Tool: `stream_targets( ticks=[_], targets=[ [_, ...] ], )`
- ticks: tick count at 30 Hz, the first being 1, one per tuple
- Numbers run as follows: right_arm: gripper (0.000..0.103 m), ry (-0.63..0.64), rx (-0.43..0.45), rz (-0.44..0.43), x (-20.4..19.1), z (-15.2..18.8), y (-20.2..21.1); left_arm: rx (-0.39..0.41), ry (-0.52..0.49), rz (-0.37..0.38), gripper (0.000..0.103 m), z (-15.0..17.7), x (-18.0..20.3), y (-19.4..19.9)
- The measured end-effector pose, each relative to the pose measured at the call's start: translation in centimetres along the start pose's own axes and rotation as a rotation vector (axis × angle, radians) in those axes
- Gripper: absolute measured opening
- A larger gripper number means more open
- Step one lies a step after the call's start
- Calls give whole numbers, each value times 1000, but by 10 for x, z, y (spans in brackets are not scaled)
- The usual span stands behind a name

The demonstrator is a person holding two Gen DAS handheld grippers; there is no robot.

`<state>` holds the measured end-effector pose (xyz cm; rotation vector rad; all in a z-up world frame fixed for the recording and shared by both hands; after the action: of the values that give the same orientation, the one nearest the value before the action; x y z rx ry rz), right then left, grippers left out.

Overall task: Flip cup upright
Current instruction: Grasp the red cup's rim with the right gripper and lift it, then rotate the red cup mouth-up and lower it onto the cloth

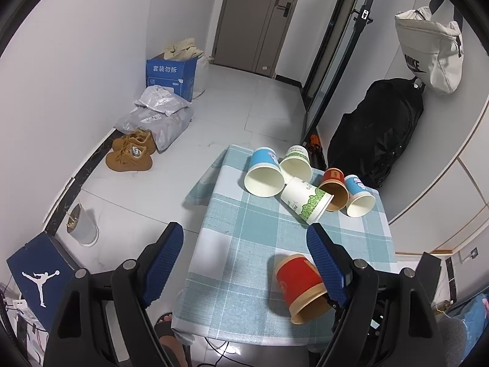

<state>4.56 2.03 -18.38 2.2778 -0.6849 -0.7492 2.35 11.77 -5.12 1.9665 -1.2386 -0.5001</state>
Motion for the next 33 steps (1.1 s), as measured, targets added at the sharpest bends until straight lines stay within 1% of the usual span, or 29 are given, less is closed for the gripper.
stream_targets(
  ticks=[4,5,7,12,15,17,20,25,28,32,33],
  targets=[
    [3,-25,23,-19,3,-3,11,-10,-1,2,79,1,3,-2],
    [3,-48,29,-39,4,-4,13,-13,1,7,79,2,4,-3],
    [2,-112,39,-109,5,-3,18,-17,-2,14,79,3,7,-3],
    [2,-174,45,-153,9,0,32,-10,-29,13,79,5,15,-2],
    [2,-213,35,-175,17,2,44,-22,-33,8,79,5,19,-3],
    [2,-239,11,-194,23,5,50,-31,-26,30,79,2,26,-1],
    [2,-264,-6,-226,31,7,64,-15,-18,46,79,-4,40,4],
    [2,-267,-83,-219,46,5,86,6,-32,110,79,-14,70,12],
    [2,-249,-157,-214,52,4,89,15,-58,88,79,-16,79,10],
    [2,-231,-288,-180,64,-1,81,-13,-54,84,79,-17,85,1],
    [2,-230,-308,-174,66,-1,78,-18,-49,78,79,-18,84,-1]
  ],
)
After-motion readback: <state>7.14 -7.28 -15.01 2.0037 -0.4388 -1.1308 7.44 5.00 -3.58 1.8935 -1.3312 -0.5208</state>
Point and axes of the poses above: each gripper's, at about its wrist camera, not at the fingertips, and y roughly against the way its jaws point, x to its right, z to its underside, the point moved 8 cm from there along -y, roughly the way its jaws point, and after that the axes turned 14 degrees about -z, right-handed, at the moved point
